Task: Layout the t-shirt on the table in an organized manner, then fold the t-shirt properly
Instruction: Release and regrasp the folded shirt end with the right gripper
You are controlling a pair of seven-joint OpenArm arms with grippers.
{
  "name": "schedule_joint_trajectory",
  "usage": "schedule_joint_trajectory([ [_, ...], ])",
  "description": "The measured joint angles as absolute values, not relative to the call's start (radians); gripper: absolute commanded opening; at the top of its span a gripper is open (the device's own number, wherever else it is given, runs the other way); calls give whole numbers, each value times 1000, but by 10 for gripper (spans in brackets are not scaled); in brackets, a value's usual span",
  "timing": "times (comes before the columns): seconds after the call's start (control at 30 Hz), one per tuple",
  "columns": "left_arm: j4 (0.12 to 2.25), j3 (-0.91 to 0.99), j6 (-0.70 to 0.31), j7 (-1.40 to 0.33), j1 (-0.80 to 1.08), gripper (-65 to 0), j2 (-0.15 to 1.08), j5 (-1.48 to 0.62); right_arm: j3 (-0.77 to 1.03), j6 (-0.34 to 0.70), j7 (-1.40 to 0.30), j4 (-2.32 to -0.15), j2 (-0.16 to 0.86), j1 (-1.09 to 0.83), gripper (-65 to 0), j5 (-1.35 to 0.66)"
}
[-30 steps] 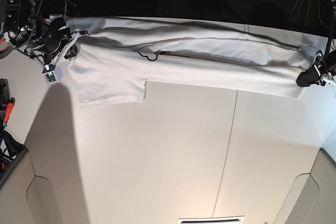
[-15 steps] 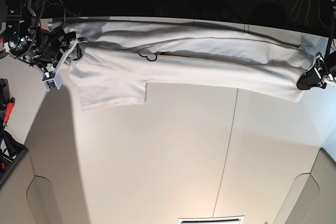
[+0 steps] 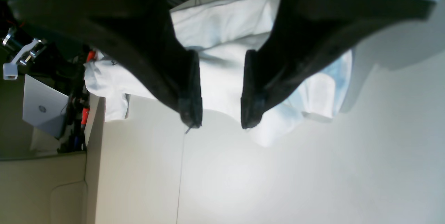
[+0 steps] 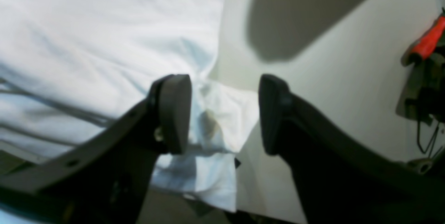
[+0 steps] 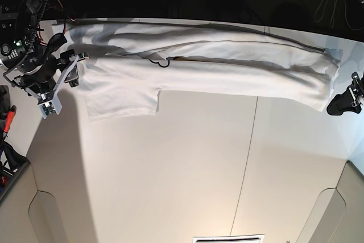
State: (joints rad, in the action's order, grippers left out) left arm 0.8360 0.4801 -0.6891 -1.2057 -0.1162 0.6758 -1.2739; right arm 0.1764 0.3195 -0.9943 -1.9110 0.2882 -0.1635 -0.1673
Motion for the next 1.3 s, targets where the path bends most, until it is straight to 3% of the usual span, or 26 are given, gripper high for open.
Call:
schedule_joint_trajectory([
  [0.13, 836, 480, -689, -1205, -116, -420, 676, -1273, 176, 284, -827, -1911, 288, -163, -340, -167],
  [0.23, 836, 480, -689, -1204, -116, -420, 676, -1272, 176, 284, -808, -1876, 288, -119, -315, -184],
  [0.33, 836, 480, -689, -1196, -117, -420, 674, -1257, 177, 286, -804, -1730, 288, -33, -272, -225],
  [0.57, 836, 479, -689, -1177, -114, -420, 668, -1222, 178, 360, -838, -1282, 285, 178, -272, -379],
  [0.83, 836, 479, -689, -1170, -114, -420, 669, -1223, 183, 425, -796, -1058, 230, 278, -279, -419],
  [0.9, 836, 479, -689, -1170, -114, -420, 668, -1224, 183, 450, -789, -1051, 215, 276, -352, -435],
  [1.0, 836, 479, -689, -1170, -114, -420, 668, -1224, 183, 468, -810, -1046, 201, 271, -616, -486],
  [1.03, 836, 479, -689, -1170, -114, -420, 668, -1224, 181, 475, -819, -1046, 199, 270, -650, -504],
  [1.3, 836, 479, -689, -1169, -113, -420, 668, -1224, 181, 468, -955, -1294, 199, 264, -650, -519],
])
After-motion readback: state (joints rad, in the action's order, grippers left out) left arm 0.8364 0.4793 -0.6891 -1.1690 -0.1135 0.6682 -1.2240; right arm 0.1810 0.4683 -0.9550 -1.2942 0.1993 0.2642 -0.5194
